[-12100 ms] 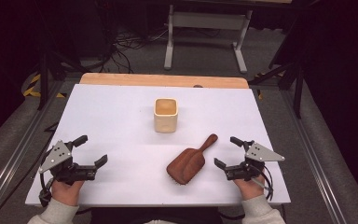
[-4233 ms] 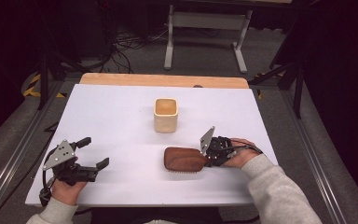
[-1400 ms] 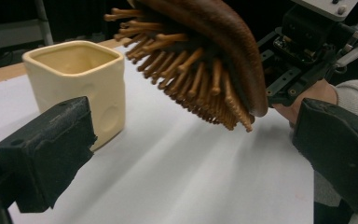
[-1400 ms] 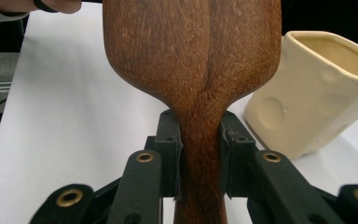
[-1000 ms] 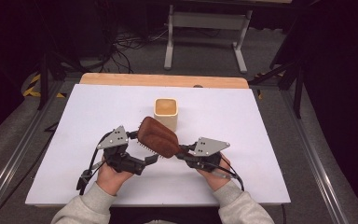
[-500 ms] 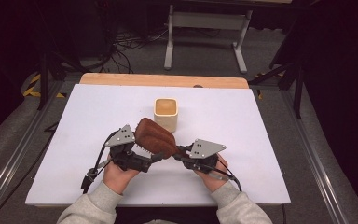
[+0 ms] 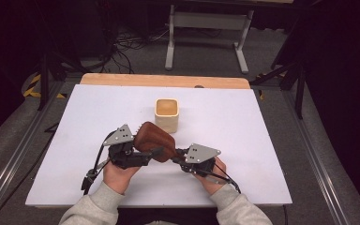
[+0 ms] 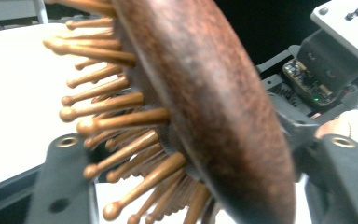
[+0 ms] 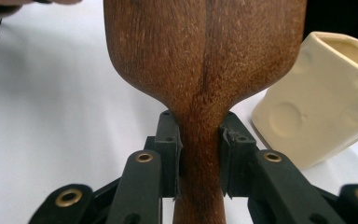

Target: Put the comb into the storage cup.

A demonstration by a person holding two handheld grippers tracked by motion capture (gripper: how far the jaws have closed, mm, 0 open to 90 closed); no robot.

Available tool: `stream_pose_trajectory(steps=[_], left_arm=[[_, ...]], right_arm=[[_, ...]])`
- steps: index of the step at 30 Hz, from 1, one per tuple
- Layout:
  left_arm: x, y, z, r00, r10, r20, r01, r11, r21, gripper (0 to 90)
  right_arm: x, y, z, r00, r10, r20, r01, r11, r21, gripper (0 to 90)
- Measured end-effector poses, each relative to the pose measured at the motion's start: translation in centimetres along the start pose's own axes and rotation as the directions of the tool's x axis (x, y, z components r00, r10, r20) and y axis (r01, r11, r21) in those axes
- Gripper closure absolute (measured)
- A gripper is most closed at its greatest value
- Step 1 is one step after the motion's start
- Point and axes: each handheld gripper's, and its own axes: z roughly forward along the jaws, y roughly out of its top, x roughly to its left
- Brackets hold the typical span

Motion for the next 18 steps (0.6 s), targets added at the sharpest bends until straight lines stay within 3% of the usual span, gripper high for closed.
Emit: stream_pose_trajectory(steps=[2, 7, 10, 18], left_arm=[[0.0, 0.1, -0.1, 0.9998, -0.001, 0.022, 0.001, 1.0, 0.001, 46.5], [0.1, 0.3, -0.3, 0.998, -0.013, 0.061, 0.012, 0.9999, 0.012, 51.7], [0.0, 0.4, -0.4, 0.9972, -0.015, 0.073, 0.014, 0.9997, 0.019, 54.3], [-0.6, 1.5, -0.7, 0.9966, 0.026, 0.078, -0.028, 0.9992, 0.029, 58.2]], right_arm=[[0.3, 0.0, 0.2, 0.9999, -0.017, 0.001, 0.017, 1.0, 0.016, 71.7], [0.3, 0.0, 0.3, 0.9996, -0.028, -0.004, 0.028, 0.999, 0.019, 71.6], [0.3, 0.0, 0.2, 0.9995, -0.031, -0.007, 0.032, 0.999, 0.015, 71.6], [0.2, 0.2, -0.1, 0.9993, -0.034, -0.014, 0.034, 0.999, -0.017, 70.4]])
